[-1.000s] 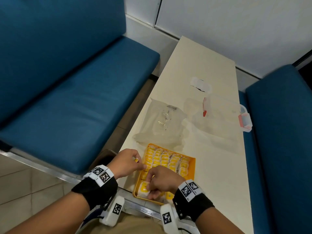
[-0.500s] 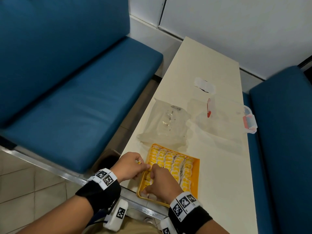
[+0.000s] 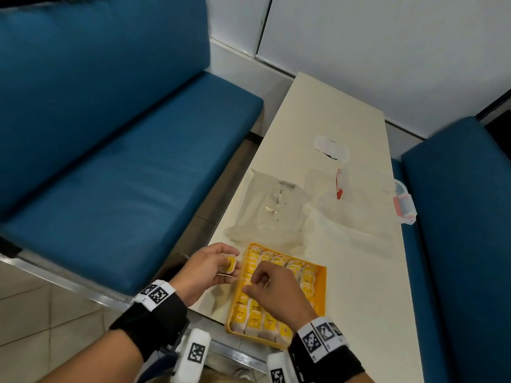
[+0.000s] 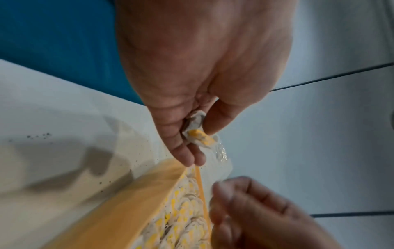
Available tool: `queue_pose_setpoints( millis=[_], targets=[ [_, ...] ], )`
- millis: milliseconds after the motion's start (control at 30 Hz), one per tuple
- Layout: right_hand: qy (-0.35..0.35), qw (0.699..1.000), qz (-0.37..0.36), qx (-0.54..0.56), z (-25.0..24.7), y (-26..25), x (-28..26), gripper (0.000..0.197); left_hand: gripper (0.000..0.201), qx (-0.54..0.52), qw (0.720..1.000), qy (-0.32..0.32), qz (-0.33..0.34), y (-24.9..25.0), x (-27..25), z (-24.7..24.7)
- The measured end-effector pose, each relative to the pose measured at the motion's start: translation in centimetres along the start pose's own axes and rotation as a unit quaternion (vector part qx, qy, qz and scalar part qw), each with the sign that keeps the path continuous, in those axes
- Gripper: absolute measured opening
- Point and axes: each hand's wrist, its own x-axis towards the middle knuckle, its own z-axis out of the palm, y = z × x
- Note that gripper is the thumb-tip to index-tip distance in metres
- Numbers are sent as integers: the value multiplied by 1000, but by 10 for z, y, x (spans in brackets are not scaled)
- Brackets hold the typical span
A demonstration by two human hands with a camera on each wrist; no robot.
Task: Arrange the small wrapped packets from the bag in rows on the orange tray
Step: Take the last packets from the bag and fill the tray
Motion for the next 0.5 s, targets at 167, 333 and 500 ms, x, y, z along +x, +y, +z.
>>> queue_pose_setpoints(
  millis=[167, 333, 500],
  targets=[
    [44, 983, 7, 178, -7, -17, 3, 20, 25, 39, 996, -20, 79, -8, 1, 11],
    [78, 973, 27, 217, -2, -16, 6, 7, 27, 28, 992, -65, 107, -11, -2, 15],
    [87, 971, 6, 223, -12, -18, 4, 13, 16, 104, 985, -40, 129, -9, -5, 8]
  ],
)
